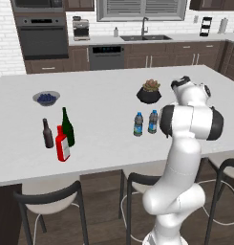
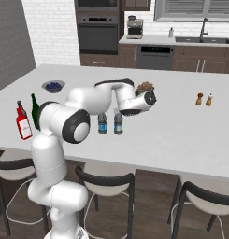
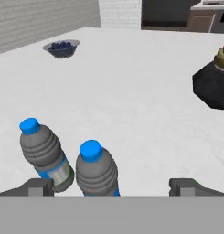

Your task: Move the plastic bottles in the middle to the plastics group, and the glass bottles in the middle to the glass group.

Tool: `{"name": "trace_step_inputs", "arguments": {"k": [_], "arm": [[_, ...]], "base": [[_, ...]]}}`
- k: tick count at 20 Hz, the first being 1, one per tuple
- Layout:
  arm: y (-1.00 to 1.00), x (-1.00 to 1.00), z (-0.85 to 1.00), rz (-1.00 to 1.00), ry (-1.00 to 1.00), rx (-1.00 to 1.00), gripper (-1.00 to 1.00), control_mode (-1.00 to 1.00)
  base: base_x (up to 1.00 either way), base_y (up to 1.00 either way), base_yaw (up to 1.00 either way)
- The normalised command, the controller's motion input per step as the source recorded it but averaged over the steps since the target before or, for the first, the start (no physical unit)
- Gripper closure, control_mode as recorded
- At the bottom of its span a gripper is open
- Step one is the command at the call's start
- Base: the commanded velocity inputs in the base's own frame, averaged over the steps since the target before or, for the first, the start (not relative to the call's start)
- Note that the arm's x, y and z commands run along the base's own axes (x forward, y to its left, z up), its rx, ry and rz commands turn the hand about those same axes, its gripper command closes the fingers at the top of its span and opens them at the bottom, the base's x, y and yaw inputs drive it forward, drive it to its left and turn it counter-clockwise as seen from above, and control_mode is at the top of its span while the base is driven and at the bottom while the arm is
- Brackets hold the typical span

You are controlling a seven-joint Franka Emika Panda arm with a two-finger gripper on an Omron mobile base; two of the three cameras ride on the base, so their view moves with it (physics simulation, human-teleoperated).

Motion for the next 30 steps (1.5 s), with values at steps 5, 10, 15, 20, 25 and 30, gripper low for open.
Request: {"name": "trace_step_inputs", "arguments": {"k": [5,10,15,20,25,30], "arm": [[0.28,0.15,0.00,0.00,0.02,-0.01,-1.00,-1.00],[0.15,0.21,-0.06,0.00,0.01,0.00,-1.00,-1.00],[0.03,0.17,-0.24,0.00,0.00,-0.01,-1.00,-1.00],[0.13,0.00,-0.13,0.00,0.00,-0.01,-1.00,-1.00],[0.13,0.00,0.00,0.00,0.00,0.00,-1.00,-1.00],[0.09,0.00,-0.01,0.00,0.00,0.00,-1.00,-1.00]], "base": [[0.00,0.00,0.00],[0.00,0.00,0.00],[0.00,0.00,0.00],[0.00,0.00,0.00],[0.00,0.00,0.00],[0.00,0.00,0.00]]}}
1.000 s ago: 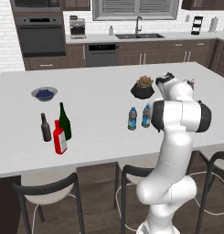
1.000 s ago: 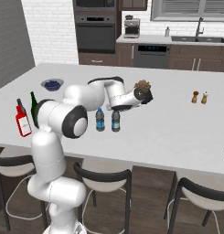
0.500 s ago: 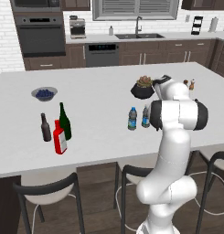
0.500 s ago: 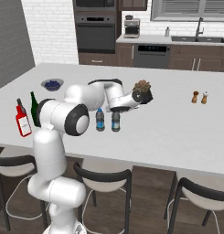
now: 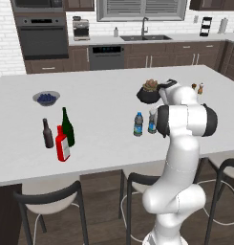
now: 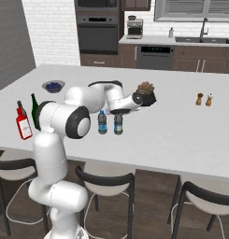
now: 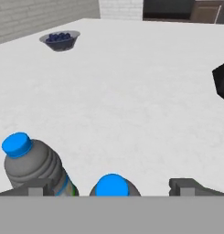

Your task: Move the plastic bottles in the middle to the plastics group, and the glass bottles in the middle to the glass group.

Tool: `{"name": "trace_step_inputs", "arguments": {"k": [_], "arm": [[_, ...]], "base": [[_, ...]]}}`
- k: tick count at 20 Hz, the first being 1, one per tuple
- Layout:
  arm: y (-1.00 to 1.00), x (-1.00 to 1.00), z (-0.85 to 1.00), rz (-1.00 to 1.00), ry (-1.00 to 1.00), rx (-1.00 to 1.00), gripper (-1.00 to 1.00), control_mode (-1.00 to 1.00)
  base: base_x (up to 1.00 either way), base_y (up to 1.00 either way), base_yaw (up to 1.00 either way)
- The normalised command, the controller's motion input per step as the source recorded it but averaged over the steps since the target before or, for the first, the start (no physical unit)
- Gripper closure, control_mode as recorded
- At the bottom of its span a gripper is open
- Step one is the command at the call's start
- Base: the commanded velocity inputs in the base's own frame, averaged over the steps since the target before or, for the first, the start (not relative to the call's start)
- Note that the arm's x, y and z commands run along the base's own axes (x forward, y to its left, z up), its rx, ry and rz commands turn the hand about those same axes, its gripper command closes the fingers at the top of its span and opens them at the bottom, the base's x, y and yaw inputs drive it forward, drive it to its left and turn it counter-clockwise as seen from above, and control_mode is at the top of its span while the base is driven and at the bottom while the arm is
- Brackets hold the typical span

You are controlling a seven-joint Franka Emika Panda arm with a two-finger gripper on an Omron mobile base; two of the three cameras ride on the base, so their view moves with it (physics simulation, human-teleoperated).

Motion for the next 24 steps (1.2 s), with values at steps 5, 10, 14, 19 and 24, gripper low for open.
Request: {"name": "trace_step_inputs", "arguments": {"k": [5,10,14,19,24], "arm": [[0.00,0.00,-0.09,0.00,0.00,0.00,-1.00,-1.00],[0.00,0.03,-0.13,0.00,0.01,0.00,-1.00,-1.00],[0.00,0.04,-0.06,0.00,0.01,0.00,-1.00,-1.00],[0.00,0.00,-0.03,0.00,0.01,0.00,-1.00,-1.00],[0.00,0.00,0.00,0.00,0.00,0.00,-1.00,-1.00]], "base": [[0.00,0.00,0.00],[0.00,0.00,0.00],[0.00,0.00,0.00],[0.00,0.00,0.00],[0.00,0.00,0.00]]}}
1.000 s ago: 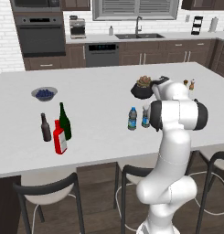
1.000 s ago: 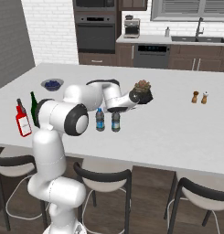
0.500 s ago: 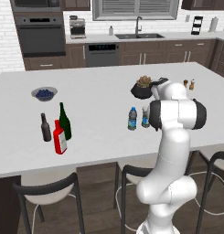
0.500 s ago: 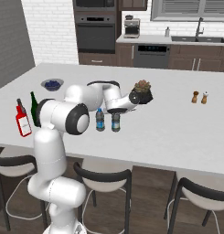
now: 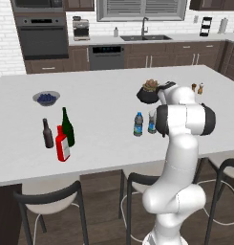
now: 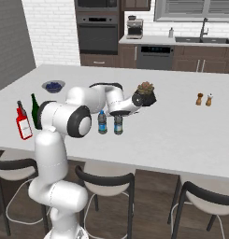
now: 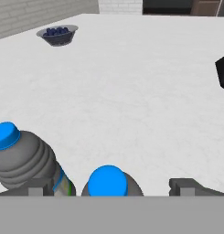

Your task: Move the plastic bottles in the middle to the plastics group, and the glass bottles in the middle to the glass group.

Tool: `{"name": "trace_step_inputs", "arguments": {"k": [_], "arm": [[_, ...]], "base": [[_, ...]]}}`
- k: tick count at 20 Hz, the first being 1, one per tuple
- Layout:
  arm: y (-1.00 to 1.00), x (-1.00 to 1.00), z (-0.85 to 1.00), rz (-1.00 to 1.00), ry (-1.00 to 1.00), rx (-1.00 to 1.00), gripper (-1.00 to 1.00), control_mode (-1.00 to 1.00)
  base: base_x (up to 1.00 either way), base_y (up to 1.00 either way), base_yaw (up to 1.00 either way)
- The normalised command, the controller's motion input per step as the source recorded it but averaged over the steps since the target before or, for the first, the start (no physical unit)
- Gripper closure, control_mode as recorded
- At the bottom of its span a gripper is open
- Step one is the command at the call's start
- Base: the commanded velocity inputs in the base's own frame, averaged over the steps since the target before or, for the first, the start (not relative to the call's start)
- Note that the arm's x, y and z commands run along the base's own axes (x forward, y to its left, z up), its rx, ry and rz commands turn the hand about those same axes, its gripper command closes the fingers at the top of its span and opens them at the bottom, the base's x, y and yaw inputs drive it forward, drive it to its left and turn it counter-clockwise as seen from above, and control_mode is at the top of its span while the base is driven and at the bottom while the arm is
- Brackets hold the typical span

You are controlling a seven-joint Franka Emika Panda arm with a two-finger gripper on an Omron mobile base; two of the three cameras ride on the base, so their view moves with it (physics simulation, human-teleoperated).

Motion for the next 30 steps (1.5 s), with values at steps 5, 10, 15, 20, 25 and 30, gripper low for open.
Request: {"name": "trace_step_inputs", "arguments": {"k": [5,10,15,20,25,30], "arm": [[0.00,0.00,0.00,0.00,0.00,0.00,-1.00,-1.00],[0.00,0.00,0.00,0.00,0.00,0.00,1.00,-1.00],[0.00,0.00,0.00,0.00,0.00,0.00,1.00,-1.00],[0.00,0.00,0.00,0.00,0.00,0.00,1.00,-1.00],[0.00,-0.02,0.07,0.00,0.00,0.00,1.00,-1.00],[-0.28,-0.20,0.31,0.00,0.01,0.01,1.00,-1.00]], "base": [[0.00,0.00,0.00],[0.00,0.00,0.00],[0.00,0.00,0.00],[0.00,0.00,0.00],[0.00,0.00,0.00],[0.00,0.00,0.00]]}}
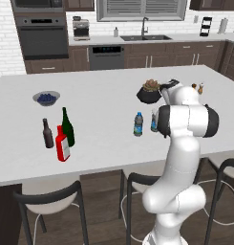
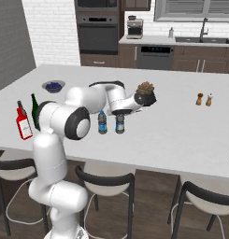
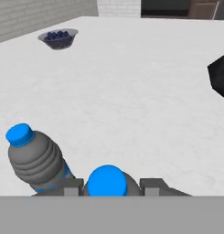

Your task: Move the plastic bottles in the middle to the plastics group, and the glass bottles in the middle to the glass group.

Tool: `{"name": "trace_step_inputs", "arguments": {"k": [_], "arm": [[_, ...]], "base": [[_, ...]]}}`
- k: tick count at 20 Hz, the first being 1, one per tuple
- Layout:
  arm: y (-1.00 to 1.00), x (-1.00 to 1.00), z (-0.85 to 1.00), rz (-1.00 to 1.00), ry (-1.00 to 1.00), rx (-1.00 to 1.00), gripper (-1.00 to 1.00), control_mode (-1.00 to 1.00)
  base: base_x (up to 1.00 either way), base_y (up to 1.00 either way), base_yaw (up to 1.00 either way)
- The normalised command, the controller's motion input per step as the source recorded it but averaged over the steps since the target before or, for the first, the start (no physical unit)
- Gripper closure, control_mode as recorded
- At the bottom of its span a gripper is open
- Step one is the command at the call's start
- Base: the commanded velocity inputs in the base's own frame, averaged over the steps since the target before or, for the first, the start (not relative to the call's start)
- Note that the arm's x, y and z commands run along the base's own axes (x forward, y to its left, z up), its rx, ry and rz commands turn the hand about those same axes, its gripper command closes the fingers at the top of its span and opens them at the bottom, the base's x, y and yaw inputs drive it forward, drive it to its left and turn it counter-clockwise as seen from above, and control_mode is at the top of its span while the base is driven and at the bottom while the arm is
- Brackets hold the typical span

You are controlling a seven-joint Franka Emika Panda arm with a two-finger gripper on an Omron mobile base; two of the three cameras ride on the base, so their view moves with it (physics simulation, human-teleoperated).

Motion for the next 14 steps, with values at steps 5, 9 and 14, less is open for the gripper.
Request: {"name": "trace_step_inputs", "arguments": {"k": [5,9,14], "arm": [[-0.80,-0.71,0.11,-0.01,-0.01,0.00,1.00,-1.00],[-0.76,-0.74,0.33,-0.16,0.00,0.00,1.00,-1.00],[-0.74,-0.30,0.23,-0.29,0.00,0.00,1.00,-1.00]], "base": [[0.00,0.00,0.00],[0.00,0.00,0.00],[0.00,0.00,0.00]]}}
